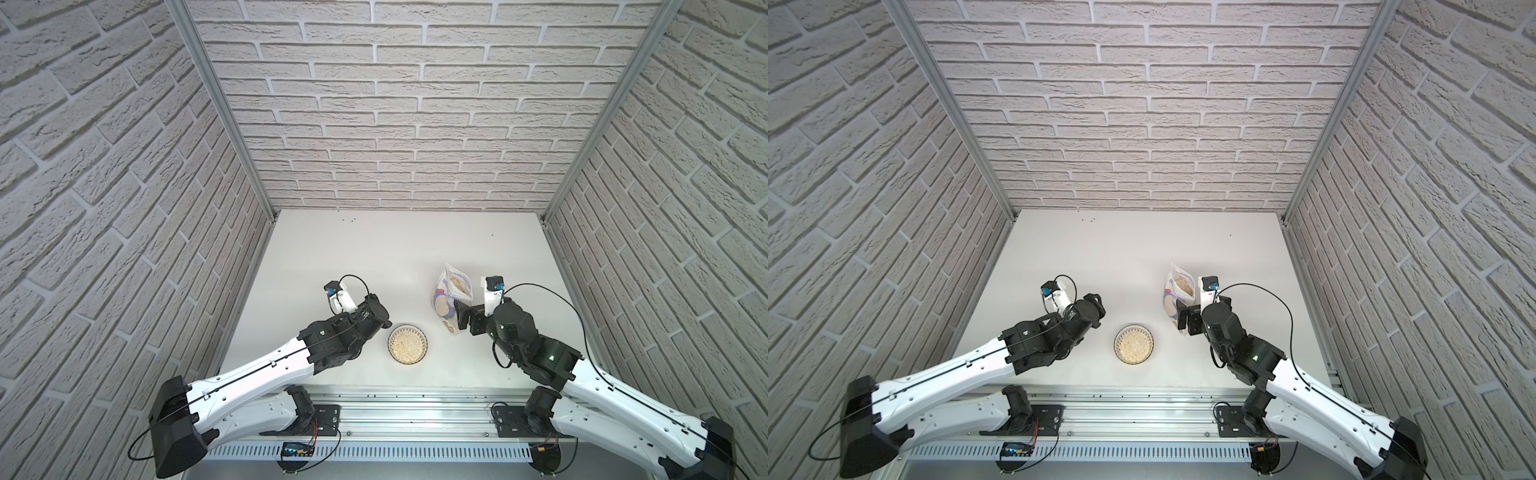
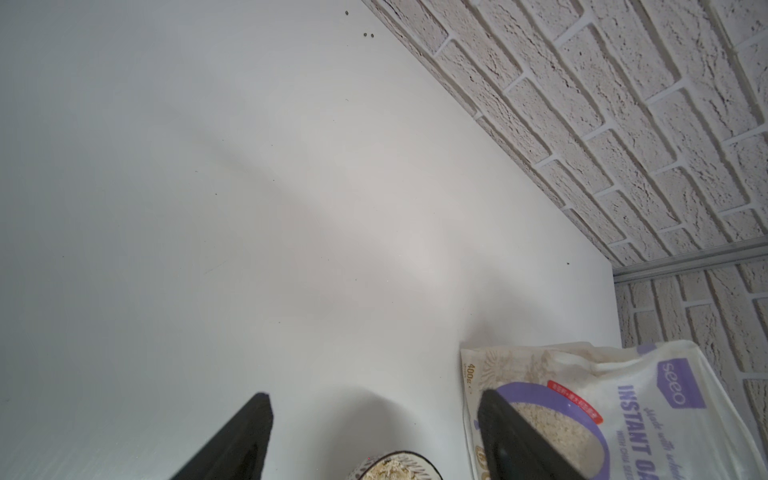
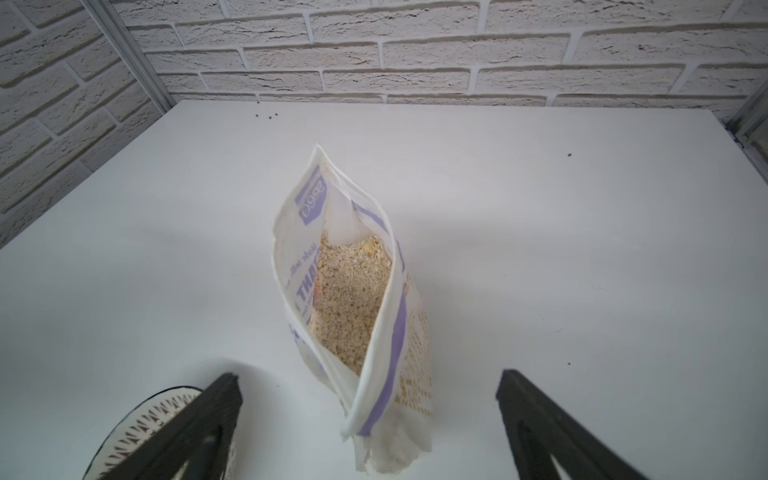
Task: Pour the oats into the breakfast bowl
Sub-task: Place the oats bag at the center of the board, then close the oats bag at the center of the board.
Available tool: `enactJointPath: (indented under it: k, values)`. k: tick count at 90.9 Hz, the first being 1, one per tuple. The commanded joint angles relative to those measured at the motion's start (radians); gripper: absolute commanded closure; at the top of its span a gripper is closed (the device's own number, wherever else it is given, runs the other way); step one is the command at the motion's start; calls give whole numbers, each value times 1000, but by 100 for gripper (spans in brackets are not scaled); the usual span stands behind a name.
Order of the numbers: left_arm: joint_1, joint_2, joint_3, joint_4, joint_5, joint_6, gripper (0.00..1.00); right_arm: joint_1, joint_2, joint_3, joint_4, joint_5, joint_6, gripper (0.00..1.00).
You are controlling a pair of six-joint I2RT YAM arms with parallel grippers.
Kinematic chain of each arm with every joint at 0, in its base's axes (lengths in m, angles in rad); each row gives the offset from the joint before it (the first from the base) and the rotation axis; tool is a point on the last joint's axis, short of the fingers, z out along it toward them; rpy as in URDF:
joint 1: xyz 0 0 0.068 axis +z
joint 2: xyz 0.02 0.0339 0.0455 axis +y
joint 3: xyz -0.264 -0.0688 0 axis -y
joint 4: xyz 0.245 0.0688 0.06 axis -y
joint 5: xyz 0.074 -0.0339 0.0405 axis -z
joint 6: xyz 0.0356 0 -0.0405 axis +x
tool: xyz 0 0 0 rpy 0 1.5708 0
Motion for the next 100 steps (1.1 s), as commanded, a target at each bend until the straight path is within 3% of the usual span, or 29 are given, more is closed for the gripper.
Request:
enactJointPath:
  k: [1, 20, 31, 50, 79, 100]
  values:
    - [4, 11, 34, -12, -28, 40, 19, -4, 27, 135, -281, -15, 2, 0]
    - [4, 1, 37, -34, -48, 51, 18, -4, 188, 463, -598, 6, -1, 0]
    - [4, -1, 36, -38, -54, 57, 18, -13, 259, 575, -656, 11, -49, 1]
    - [4, -6, 37, -34, -43, 64, 18, -113, 395, 738, -691, -151, -117, 1]
    - [0, -14, 35, 3, -1, 72, 17, -191, 575, 801, -709, -429, -156, 1]
    - [-2, -33, 29, 16, -4, 78, 16, -192, 606, 757, -713, -319, -141, 0]
